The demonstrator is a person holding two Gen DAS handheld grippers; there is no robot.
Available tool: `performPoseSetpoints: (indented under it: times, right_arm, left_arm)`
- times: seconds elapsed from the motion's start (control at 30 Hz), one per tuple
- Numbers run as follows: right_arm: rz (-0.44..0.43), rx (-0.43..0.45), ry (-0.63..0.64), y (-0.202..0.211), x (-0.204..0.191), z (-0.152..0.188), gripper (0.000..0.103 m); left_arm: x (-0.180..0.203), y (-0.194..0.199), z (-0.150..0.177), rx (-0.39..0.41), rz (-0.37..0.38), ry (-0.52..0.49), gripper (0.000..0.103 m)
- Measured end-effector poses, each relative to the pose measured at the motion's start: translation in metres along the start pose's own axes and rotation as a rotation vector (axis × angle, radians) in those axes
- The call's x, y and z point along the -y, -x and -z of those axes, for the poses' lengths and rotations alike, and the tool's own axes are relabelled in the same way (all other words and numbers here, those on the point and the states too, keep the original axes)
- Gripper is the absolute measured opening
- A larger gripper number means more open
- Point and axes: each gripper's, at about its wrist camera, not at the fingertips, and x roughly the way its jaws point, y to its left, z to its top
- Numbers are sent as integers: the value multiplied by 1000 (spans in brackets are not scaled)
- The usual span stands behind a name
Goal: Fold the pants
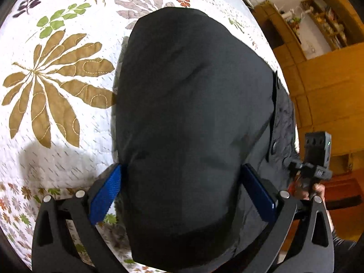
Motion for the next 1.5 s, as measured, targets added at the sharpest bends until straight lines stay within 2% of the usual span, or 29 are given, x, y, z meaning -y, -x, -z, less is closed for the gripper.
performPoseSetpoints:
  times: [0.17, 0.27, 0.33, 0.57, 0.67, 0.83, 1.03, 1.23, 1.37, 1.5]
  right_arm:
    - [12, -15, -19, -2, 2, -7, 82]
    - [11, -13, -21, -10, -3, -14, 82]
    - [28, -4, 0, -17, -17, -12, 79]
    - [91, 42, 171, -2, -56, -9, 51]
    - [122, 47, 249, 0, -76, -10, 47]
    - [136, 58, 284, 4, -86, -12, 43]
    - [170, 71, 409, 9, -111, -7, 39]
    - [149, 97, 476, 16, -140, -12, 38]
    - [133, 105, 545, 14, -163, -19, 37]
    - [109, 111, 584, 4, -176, -30, 37]
  left_arm:
    - [10, 2, 2, 13, -49, -55, 101]
    - [13, -4, 2, 10, -61, -46, 101]
    - [14, -5, 1, 10, -58, -34, 101]
    - [9, 1, 8, 71, 25, -10, 100]
    - [5, 3, 11, 87, 49, -5, 100]
    - [3, 8, 16, 103, 49, -19, 99]
    - [2, 12, 17, 134, 106, -12, 99]
    - [-7, 17, 23, 150, 177, 4, 99]
    - [-27, 26, 31, 173, 232, 37, 98]
    - [-40, 39, 33, 212, 228, 58, 96]
